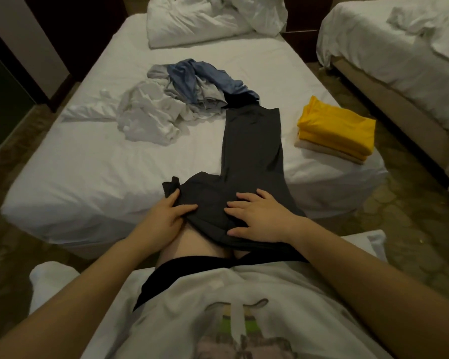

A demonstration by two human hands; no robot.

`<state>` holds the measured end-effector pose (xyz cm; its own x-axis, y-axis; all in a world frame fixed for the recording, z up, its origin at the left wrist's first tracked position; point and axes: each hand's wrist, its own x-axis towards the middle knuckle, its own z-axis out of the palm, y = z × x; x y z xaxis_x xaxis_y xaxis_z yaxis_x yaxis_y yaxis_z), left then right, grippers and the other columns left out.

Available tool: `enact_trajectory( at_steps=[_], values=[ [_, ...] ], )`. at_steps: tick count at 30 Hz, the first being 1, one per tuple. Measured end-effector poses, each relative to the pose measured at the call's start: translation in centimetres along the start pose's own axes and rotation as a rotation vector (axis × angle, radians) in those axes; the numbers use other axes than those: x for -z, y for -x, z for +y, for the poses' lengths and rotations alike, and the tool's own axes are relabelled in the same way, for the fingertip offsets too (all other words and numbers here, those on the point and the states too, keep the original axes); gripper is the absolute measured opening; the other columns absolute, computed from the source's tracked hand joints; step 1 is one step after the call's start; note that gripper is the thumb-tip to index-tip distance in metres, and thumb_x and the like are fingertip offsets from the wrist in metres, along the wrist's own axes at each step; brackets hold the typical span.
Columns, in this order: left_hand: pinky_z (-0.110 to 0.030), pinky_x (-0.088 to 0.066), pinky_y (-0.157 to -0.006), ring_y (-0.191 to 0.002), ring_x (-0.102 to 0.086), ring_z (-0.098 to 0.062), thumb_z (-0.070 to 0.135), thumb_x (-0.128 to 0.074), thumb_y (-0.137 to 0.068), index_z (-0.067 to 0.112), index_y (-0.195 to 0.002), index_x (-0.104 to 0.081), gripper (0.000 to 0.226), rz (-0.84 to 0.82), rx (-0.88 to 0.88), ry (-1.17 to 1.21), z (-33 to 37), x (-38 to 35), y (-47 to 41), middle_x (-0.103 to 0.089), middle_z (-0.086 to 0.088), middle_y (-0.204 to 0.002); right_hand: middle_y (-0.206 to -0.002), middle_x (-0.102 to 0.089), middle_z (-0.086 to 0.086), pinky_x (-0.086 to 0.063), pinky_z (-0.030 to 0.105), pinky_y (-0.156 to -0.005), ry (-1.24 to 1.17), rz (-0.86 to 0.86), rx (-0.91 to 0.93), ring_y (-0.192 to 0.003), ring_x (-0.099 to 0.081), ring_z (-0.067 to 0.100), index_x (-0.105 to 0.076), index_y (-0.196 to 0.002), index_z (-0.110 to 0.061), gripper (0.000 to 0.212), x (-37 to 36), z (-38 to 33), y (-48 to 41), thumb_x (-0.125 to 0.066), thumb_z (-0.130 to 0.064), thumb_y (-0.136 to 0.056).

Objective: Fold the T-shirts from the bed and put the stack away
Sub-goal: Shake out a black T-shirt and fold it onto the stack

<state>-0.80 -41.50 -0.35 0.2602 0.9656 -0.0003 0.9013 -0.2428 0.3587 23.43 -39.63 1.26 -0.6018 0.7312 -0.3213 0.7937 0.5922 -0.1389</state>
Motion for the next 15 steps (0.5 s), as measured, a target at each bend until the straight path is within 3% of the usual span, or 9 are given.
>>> enact_trajectory(
  at_steps=[3,6,8,10,11,13,15],
  values=[
    [-0.051,-0.04,-0.097,-0.119,-0.048,-0.049,0.01,-0.054,-0.082,0.007,-0.102,-0.072,0.027,0.11,-0.155,-0.072,2.1,1.7,-1.1,-0.04,-0.033,-0.137,-0.152,-0.029,-0.011,-0.002,0.042,-0.116,-0.067,0.061,0.003,-0.144,-0.012,0.011,-0.034,-0.144,-0.028,0.059,0.0,-0.2,0.6,-0.038,-0.057,-0.092],
    [-0.061,-0.047,-0.086,-0.113,-0.053,-0.051,0.017,-0.039,-0.077,0.007,-0.095,-0.074,0.04,0.145,-0.435,-0.115,6.4,2.5,-3.2,-0.048,-0.032,-0.131,-0.132,-0.056,-0.004,-0.028,0.026,-0.106,-0.468,0.338,-0.046,-0.127,-0.044,0.011,-0.059,-0.126,-0.02,0.037,-0.2,-0.2,1.7,-0.053,-0.036,-0.093],
    [-0.051,-0.054,-0.079,-0.111,-0.059,-0.038,0.019,-0.035,-0.076,0.021,-0.114,-0.065,0.049,0.073,-0.55,-0.134,9.3,2.2,-3.5,-0.041,-0.016,-0.144,-0.108,-0.068,0.002,-0.041,0.019,-0.083,-0.837,0.588,-0.27,-0.102,-0.059,0.014,-0.07,-0.105,-0.014,0.019,-0.5,0.7,2.5,-0.058,-0.019,-0.091],
    [-0.031,-0.049,-0.066,-0.088,-0.063,-0.021,0.022,-0.035,-0.079,0.037,-0.135,-0.043,0.059,0.012,-0.563,-0.232,10.1,0.7,-3.3,-0.018,0.008,-0.155,-0.091,-0.069,0.002,-0.045,0.02,-0.076,-1.151,0.718,-0.498,-0.091,-0.061,0.016,-0.07,-0.087,-0.017,0.015,-0.9,2.0,3.1,-0.057,-0.009,-0.089],
    [-0.03,-0.045,-0.064,-0.083,-0.06,-0.017,0.02,-0.039,-0.081,0.038,-0.14,-0.036,0.062,-0.033,-0.573,-0.21,10.0,-0.1,-3.1,-0.006,0.012,-0.156,-0.087,-0.067,0.001,-0.048,0.023,-0.077,-1.298,0.727,-0.573,-0.089,-0.062,0.018,-0.068,-0.086,-0.017,0.017,-1.0,2.7,3.2,-0.055,-0.007,-0.089],
    [-0.032,-0.046,-0.073,-0.091,-0.061,-0.019,0.017,-0.044,-0.082,0.035,-0.144,-0.027,0.067,-0.084,-0.575,-0.078,9.7,-1.2,-2.8,0.003,0.011,-0.156,-0.083,-0.063,0.004,-0.05,0.025,-0.073,-1.526,0.703,-0.674,-0.081,-0.062,0.019,-0.062,-0.102,-0.011,0.017,-0.9,3.7,3.1,-0.049,-0.007,-0.092],
    [-0.028,-0.039,-0.084,-0.1,-0.056,-0.021,0.02,-0.053,-0.086,0.028,-0.145,-0.029,0.064,-0.017,-0.531,-0.049,9.2,-1.8,-2.7,-0.012,0.002,-0.157,-0.086,-0.06,0.005,-0.047,0.026,-0.063,-1.559,0.652,-0.761,-0.072,-0.059,0.017,-0.052,-0.117,-0.011,0.024,-0.5,4.5,2.6,-0.046,-0.018,-0.096]
  ],
)
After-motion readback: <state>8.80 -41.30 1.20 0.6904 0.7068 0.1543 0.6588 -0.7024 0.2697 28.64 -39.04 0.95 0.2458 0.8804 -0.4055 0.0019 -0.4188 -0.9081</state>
